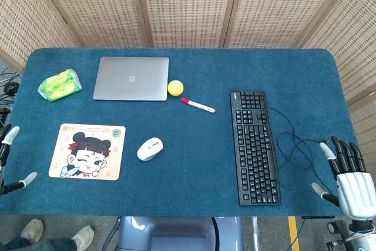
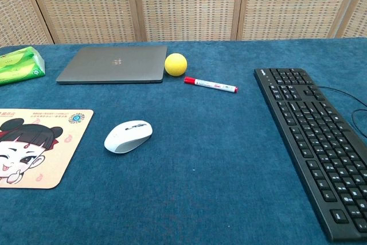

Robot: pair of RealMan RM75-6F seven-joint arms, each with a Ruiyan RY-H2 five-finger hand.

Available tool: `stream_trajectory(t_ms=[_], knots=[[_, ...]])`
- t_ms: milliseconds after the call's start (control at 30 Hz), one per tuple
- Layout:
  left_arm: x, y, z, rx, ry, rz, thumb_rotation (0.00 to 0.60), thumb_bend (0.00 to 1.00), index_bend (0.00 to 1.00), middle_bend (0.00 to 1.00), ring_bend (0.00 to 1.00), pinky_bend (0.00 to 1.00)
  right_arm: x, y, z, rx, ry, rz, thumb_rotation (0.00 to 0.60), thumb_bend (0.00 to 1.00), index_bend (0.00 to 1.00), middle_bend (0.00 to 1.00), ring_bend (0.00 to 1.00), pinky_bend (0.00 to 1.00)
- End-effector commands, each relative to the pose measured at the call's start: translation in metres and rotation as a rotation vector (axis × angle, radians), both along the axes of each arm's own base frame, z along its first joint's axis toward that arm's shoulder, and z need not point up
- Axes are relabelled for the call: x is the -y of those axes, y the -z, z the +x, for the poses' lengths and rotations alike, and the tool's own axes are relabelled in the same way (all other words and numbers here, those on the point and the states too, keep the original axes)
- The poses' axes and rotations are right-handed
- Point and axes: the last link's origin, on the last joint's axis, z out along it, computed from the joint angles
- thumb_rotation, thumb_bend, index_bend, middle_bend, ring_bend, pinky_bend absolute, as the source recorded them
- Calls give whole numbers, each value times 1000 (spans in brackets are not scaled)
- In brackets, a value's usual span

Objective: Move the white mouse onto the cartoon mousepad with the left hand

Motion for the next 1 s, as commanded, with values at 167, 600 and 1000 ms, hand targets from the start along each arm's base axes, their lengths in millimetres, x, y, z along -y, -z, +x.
stream_trajectory(t_ms=[167,600,1000], knots=[[-1,1,-1,7,-1,-14,600,17,0,0,0,0,0,1,0,-1,-6,2,600,2,92,0,0,0],[-44,26,-2,14,78,-91,600,15,0,0,0,0,0,0,0,10,5,-1,600,2,92,0,0,0],[-134,84,26,-30,340,-245,600,2,0,0,0,0,13,5,-11,-3,63,12,600,2,92,0,0,0]])
